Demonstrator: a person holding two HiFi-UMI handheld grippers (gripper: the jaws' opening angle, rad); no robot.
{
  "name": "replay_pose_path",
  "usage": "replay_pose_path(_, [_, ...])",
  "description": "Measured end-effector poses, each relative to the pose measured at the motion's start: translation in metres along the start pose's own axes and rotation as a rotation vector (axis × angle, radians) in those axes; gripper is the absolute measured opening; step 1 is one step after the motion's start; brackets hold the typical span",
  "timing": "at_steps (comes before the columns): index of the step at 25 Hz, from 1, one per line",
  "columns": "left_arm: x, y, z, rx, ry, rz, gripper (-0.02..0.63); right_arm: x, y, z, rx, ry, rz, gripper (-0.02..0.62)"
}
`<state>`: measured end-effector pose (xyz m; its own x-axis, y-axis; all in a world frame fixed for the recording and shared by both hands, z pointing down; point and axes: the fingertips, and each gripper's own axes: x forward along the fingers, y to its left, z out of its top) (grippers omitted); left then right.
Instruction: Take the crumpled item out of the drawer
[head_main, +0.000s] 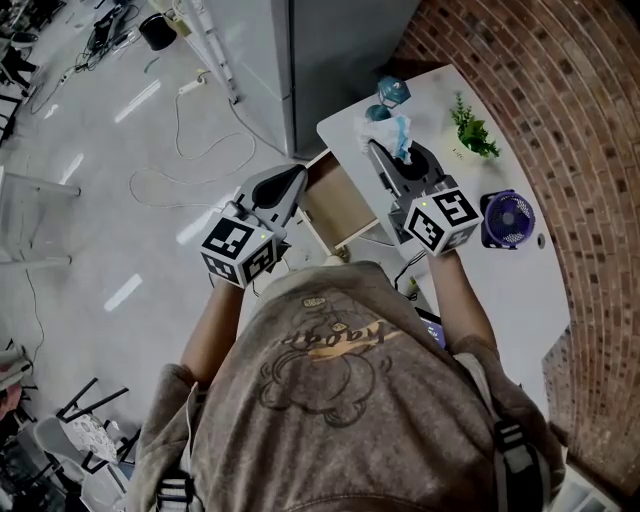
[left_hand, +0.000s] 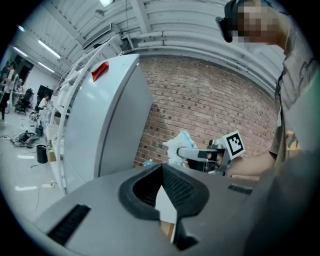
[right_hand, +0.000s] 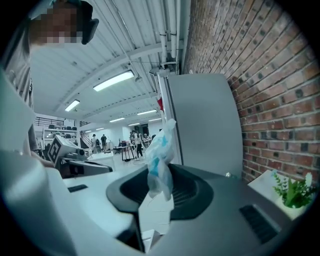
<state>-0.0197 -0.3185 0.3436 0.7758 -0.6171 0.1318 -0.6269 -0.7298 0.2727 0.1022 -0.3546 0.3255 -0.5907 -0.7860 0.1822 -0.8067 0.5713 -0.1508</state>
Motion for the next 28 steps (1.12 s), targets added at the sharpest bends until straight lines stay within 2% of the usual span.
replay_pose_path(8, [0.012, 0.003, -0.010, -0.012, 0.009, 0.025, 0.008, -0.013, 0.001, -0.021, 0.005, -0.010, 0.016, 0.101])
replay_pose_path(28, [0.020, 0.002, -0.027, -0.023, 0.027, 0.050, 0.008, -0.015, -0.014, -0.078, 0.045, 0.061, 0.002, 0.101])
